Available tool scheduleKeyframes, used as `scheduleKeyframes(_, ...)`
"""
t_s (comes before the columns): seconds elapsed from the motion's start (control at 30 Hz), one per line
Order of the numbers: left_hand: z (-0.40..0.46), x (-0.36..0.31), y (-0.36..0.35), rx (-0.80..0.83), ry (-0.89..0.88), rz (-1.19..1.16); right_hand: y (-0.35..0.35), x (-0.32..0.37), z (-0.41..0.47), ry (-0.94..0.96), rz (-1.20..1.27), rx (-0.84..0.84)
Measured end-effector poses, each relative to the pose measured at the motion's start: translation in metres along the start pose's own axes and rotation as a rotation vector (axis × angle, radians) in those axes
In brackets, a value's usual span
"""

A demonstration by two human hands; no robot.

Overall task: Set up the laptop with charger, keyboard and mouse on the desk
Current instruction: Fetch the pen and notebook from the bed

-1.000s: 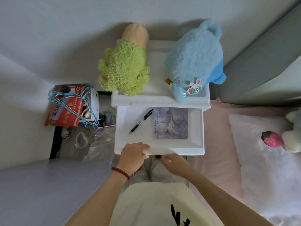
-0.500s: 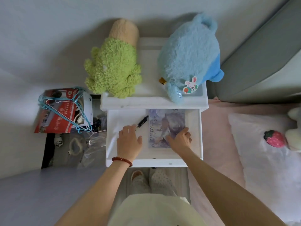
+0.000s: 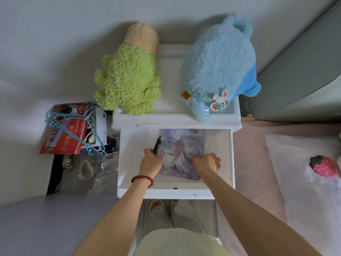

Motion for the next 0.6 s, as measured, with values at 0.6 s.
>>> scheduleKeyframes(0.6,-0.075,-0.023,0.078,-0.103,-0.045,-0.321,0.061,-0.07,-0.108,1.126,-0.356,-0.242)
Point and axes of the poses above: each hand's wrist, its own z-axis towards the middle knuckle, its own y-axis out of the back of the hand, x = y × z, the point moved 2 cm from there along z, towards the middle knuckle, and after that the axes turned 12 degrees about -x, right-handed, at the moved point
